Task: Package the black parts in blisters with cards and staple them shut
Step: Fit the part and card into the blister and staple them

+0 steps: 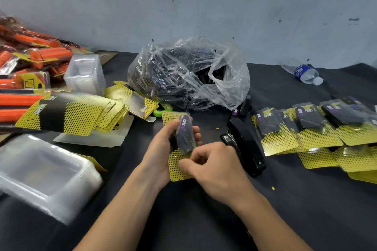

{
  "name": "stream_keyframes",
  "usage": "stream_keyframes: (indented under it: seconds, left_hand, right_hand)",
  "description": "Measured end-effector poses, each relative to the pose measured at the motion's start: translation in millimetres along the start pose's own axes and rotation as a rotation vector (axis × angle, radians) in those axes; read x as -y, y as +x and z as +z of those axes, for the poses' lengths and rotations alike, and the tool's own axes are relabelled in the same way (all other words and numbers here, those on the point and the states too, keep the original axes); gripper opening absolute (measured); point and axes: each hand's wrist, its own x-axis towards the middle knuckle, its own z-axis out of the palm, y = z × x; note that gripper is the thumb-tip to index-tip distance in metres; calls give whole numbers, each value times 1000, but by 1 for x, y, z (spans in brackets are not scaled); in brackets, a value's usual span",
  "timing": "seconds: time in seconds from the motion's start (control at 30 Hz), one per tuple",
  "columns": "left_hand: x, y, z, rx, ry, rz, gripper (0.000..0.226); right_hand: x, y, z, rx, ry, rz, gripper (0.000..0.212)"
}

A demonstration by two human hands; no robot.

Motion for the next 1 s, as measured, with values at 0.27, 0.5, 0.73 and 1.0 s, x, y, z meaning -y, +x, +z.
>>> stream_keyframes:
  seconds: [0.27, 0.5, 0.73, 1.0]
  left_hand:
    - [-5, -5, -5, 356, -98, 74, 72]
    - [-8, -6, -11, 406, -135, 264, 62]
    - [-14, -4, -19, 613, -268, 236, 77]
    - [-12, -5, -12, 476, -233, 155, 71]
  right_hand:
    - [-11, 11, -8, 80, 387, 263, 24]
    - [-8, 7, -10, 119, 503, 177, 12]
    - [-9, 10, -10, -275, 524, 117, 20]
    - [-13, 10, -14, -382, 408, 62, 32]
